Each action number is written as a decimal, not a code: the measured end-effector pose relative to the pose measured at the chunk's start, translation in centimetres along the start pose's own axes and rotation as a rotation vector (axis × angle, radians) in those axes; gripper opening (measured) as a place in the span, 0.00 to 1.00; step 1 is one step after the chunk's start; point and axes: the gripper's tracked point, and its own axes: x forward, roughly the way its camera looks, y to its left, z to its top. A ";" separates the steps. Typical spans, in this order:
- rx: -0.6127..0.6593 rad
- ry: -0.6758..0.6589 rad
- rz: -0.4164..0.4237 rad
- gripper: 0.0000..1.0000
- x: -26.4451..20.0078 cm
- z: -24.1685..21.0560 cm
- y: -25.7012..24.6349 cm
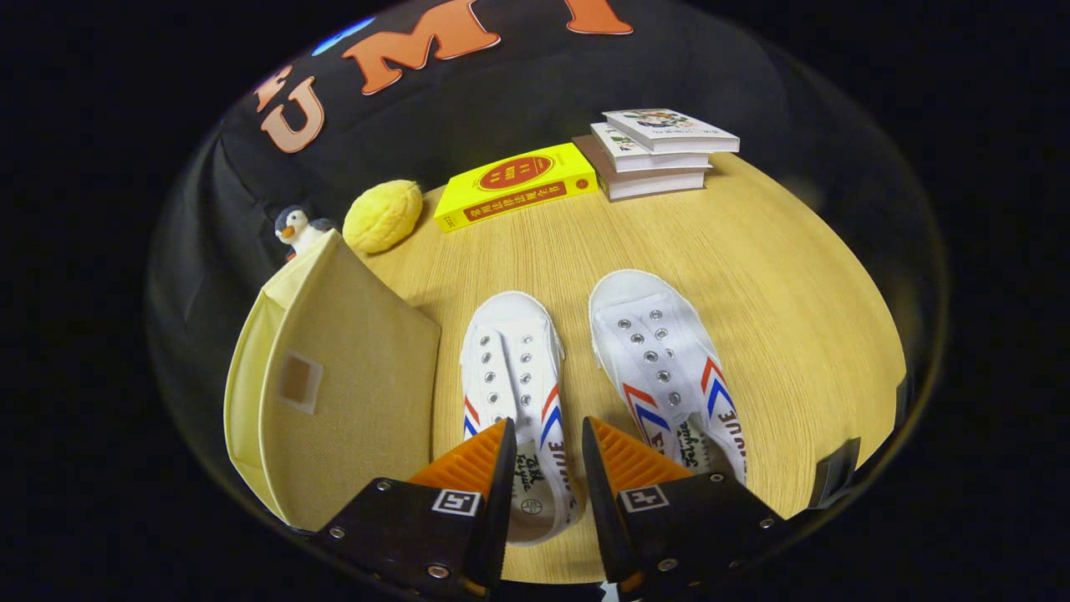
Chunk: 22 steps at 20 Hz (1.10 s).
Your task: Open the storage box then place both shoes into the box .Put the left shoe in first, then the right shoe, with the right side of both shoes facing outward in a uniform manner.
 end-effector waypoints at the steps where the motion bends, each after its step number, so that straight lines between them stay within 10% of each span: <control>1: -0.008 0.006 -0.005 0.46 0.5 -0.1 -0.2; 9: -0.102 0.050 0.028 0.46 3.5 -0.8 0.3; 18: 0.097 -0.017 0.116 0.00 3.5 -0.8 0.8; 22: 0.150 -0.047 0.137 0.00 1.8 0.3 2.1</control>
